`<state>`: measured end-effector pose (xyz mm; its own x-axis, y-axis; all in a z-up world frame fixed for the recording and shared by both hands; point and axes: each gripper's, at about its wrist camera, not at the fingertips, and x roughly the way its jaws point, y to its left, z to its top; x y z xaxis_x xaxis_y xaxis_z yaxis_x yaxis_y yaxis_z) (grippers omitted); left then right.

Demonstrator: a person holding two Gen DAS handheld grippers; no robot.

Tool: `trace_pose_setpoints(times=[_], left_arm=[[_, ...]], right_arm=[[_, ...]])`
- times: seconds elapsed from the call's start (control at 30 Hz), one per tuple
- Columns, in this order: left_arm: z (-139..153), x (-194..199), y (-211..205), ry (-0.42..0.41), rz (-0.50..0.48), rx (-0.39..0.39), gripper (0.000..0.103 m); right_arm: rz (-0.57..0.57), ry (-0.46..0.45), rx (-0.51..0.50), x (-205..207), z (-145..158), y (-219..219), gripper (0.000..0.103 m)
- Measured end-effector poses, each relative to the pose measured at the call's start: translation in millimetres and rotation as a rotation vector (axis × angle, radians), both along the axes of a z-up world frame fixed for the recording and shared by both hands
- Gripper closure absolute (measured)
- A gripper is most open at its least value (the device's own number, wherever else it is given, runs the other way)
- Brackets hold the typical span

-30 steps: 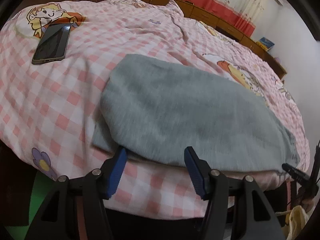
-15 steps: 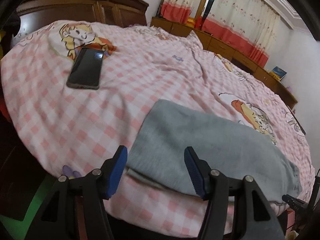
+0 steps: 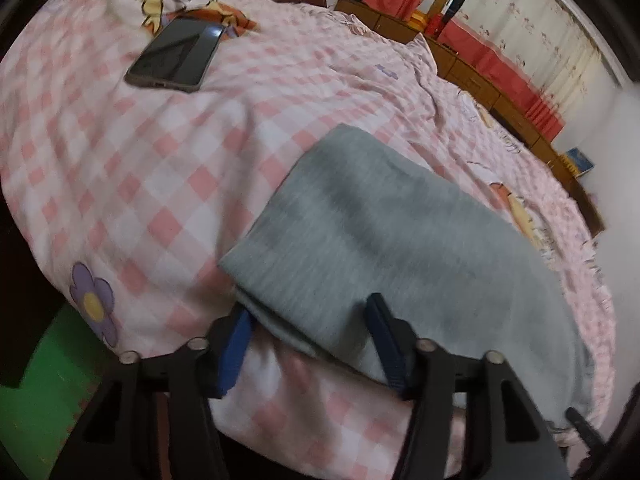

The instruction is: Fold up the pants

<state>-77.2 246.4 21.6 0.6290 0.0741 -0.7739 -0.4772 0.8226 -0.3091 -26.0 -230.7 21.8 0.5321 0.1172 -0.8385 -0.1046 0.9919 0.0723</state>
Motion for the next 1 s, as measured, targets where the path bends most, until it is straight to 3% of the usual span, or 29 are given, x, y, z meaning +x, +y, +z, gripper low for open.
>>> trace_pose_setpoints(times=[0.07,0.17,0.4,0.63,0.83,1.0], left_arm=[[-1.1,-0.1,-2.2,-0.007,0.026,0.016,0.071],[1.9,-4.6,-3.2,-0.019,0.050,0.030,0.079],[10.6,-8.3,-6.9,-0.049,0.066,0.042,0.081],[20.7,-5.0,-25.4,-0.079,-0.007,0.161,0.081],[4.2,4.8,-10.6,-0.039,0.002,0.106,0.079],[-2.4,-0.7,-1.0,-0.061,0.025,0.049,0.074]], right_arm=[[0.003,0.007,0.002,-0.1,-0.8,-0.6,0.072],[-0.001,0.001,0.003,-0.1,-0.4,-1.2,0.072],[-0.019,-0.003,0.022,0.1,0.5,-8.0,0.072],[-0.016,0.007,0.019,0.0,-2.6,-7.3,0.072],[-0.003,0.008,0.008,0.2,-6.0,-5.3,0.072],[0.001,0.011,0.013,2.0,-8.7,-6.5,0.072]])
